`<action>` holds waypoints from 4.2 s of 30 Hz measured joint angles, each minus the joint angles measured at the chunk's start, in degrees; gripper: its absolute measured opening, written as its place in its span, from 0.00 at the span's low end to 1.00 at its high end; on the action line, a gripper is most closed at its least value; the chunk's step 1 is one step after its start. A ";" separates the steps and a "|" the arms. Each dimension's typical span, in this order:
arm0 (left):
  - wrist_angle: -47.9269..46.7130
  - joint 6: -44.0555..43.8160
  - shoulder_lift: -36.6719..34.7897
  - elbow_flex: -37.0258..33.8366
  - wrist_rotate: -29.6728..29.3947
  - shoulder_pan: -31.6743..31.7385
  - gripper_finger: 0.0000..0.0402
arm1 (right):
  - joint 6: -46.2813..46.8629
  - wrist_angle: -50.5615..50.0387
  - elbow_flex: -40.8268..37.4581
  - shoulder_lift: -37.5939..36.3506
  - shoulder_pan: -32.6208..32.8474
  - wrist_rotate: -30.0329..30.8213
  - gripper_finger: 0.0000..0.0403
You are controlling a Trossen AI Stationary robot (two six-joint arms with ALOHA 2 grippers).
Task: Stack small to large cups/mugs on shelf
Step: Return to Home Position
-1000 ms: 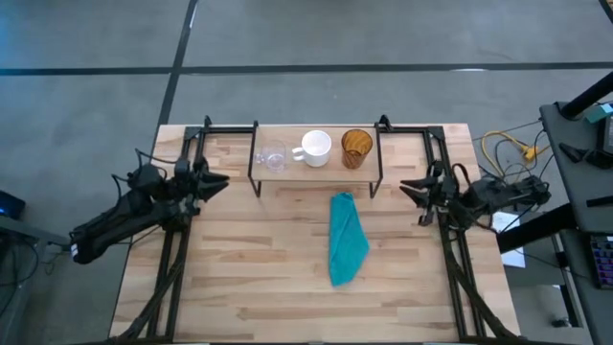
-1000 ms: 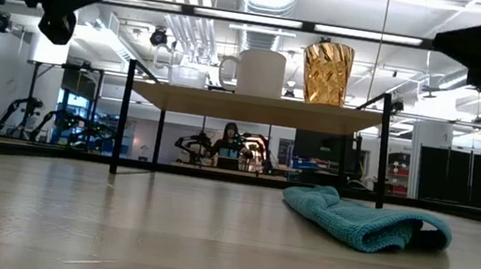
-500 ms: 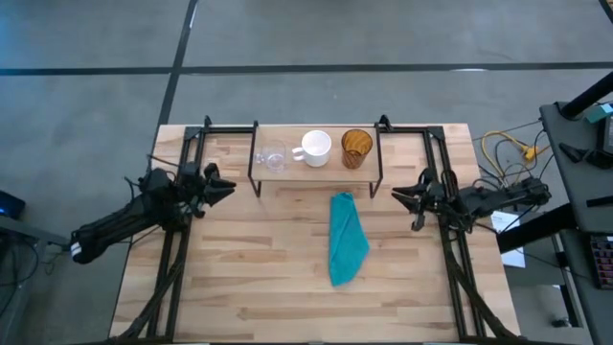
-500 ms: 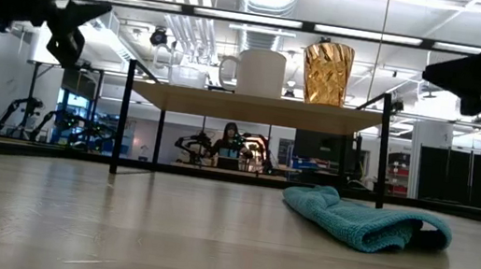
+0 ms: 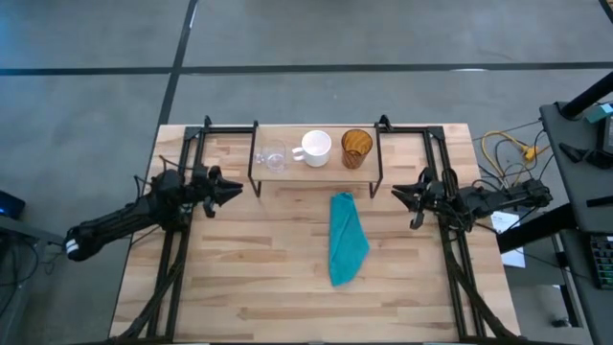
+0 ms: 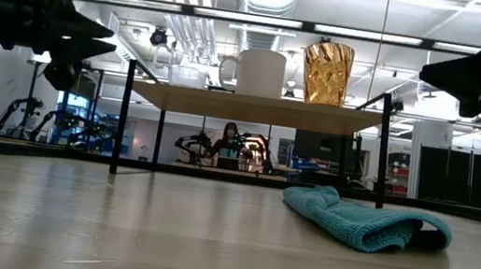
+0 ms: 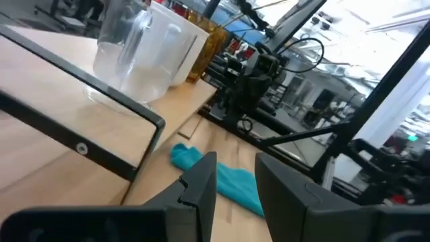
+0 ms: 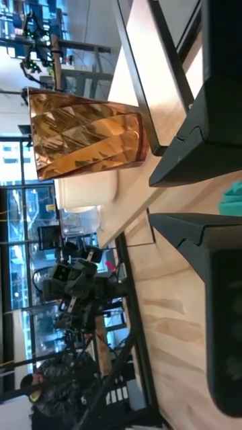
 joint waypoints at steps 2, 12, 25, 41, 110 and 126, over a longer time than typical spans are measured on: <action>0.58 1.03 0.76 -0.02 -0.13 0.00 0.22 | -0.36 -0.02 0.00 0.00 0.00 0.00 0.17; 0.47 1.11 0.31 -0.07 -0.52 0.00 0.22 | -0.42 -0.03 0.00 0.13 0.00 0.00 0.17; 0.41 1.11 0.66 -0.15 -0.35 0.00 0.22 | -0.27 -0.07 0.00 0.15 0.00 0.00 0.17; 0.64 1.14 -5.16 -0.23 -0.17 0.03 0.22 | -0.34 -0.17 0.00 0.11 0.02 0.00 0.17; -1.49 1.14 -4.32 -0.24 -0.48 0.04 0.22 | -0.34 0.35 -0.39 0.52 0.02 0.02 0.17; -1.27 1.13 -4.15 -0.24 -0.15 0.04 0.22 | -0.34 0.35 -0.39 0.52 0.02 0.02 0.17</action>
